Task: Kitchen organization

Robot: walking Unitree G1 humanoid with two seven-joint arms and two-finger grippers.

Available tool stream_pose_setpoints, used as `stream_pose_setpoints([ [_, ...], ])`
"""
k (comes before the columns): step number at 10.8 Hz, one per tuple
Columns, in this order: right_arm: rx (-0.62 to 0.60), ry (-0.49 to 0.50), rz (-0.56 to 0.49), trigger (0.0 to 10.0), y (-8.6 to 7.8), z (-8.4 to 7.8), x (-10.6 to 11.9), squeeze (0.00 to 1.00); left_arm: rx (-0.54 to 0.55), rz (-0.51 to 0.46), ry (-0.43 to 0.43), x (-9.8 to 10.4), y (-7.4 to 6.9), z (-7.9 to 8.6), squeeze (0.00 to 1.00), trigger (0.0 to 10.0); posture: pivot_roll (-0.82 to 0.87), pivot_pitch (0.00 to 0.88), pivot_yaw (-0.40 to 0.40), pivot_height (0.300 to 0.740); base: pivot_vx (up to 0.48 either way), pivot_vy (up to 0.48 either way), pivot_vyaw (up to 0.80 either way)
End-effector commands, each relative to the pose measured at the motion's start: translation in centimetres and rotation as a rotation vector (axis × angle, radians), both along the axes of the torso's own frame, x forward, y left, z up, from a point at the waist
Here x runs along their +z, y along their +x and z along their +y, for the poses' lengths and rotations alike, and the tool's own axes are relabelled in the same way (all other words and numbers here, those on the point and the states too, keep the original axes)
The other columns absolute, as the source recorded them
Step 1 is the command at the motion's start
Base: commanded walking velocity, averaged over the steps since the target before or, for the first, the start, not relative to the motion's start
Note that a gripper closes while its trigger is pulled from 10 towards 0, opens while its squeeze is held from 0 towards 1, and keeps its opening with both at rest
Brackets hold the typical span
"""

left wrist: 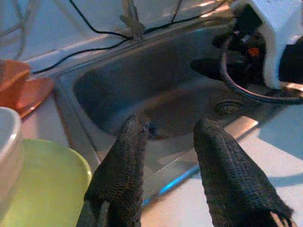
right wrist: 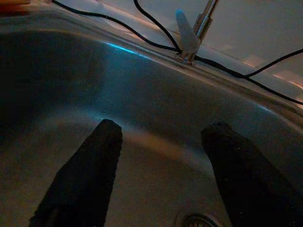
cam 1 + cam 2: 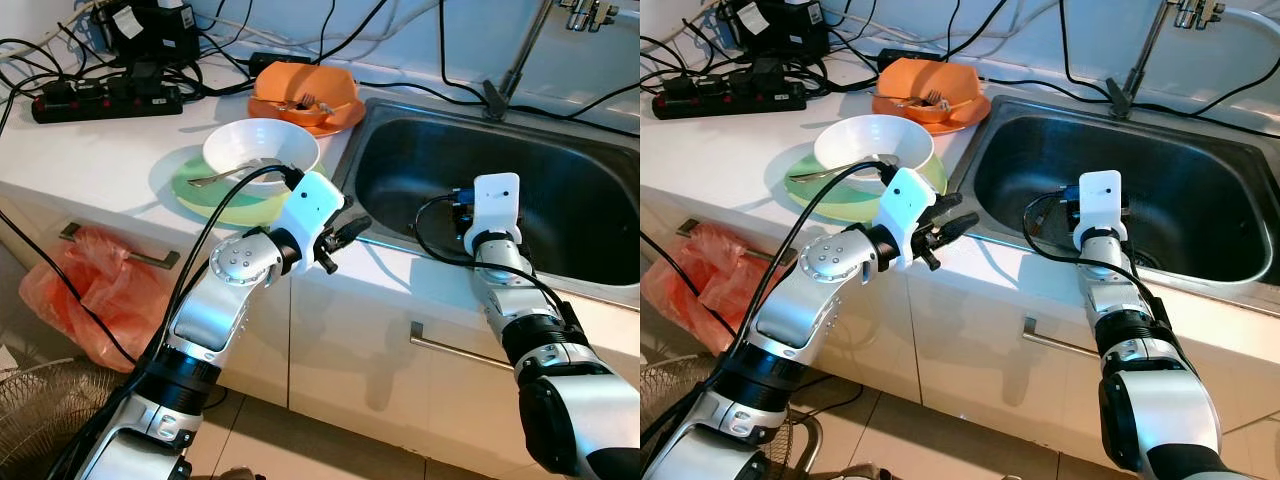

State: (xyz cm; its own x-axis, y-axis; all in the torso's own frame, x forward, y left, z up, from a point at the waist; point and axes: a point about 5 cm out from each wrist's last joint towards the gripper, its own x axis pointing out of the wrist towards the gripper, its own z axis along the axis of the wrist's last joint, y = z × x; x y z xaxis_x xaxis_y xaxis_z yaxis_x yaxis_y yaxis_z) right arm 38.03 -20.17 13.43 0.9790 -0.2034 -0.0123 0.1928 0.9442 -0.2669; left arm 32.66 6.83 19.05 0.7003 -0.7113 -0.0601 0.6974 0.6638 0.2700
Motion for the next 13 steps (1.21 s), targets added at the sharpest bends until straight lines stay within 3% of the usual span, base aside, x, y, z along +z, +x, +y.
stream_pose_setpoints([
  [1,-0.009,0.027,0.034,10.0,-0.2,0.0,-0.8,0.0,0.043,-0.051,-0.022,1.0,0.4,0.2,0.0,10.0,0.08,0.032,-0.039,0.74,0.0,0.0,0.0],
  [3,0.04,0.073,-0.012,10.0,-0.1,0.9,-0.3,0.0,0.182,-0.174,-0.122,3.3,1.4,0.9,0.0,10.0,0.08,0.03,-0.038,0.74,0.0,0.0,0.0],
  [5,0.111,0.084,-0.039,10.0,0.0,2.4,-0.3,0.0,0.368,-0.332,-0.267,6.5,2.0,3.1,0.0,10.0,0.08,0.034,-0.04,0.74,0.0,0.0,0.0],
  [7,0.13,0.09,-0.039,10.0,-0.1,2.8,-0.5,0.0,0.508,-0.43,-0.365,7.7,1.7,5.7,0.0,10.0,0.09,0.041,-0.042,0.74,0.0,0.0,0.0],
  [10,0.139,0.103,-0.058,10.0,-0.2,2.8,-0.4,0.0,0.584,-0.489,-0.433,7.0,-0.2,8.7,0.0,10.0,0.1,0.051,-0.048,0.74,0.0,0.0,0.0],
  [13,0.144,0.111,-0.06,10.0,-0.3,3.0,-0.6,0.0,0.628,-0.525,-0.372,5.5,-2.3,9.9,0.0,10.0,0.11,0.059,-0.052,0.74,0.0,0.0,0.0],
])
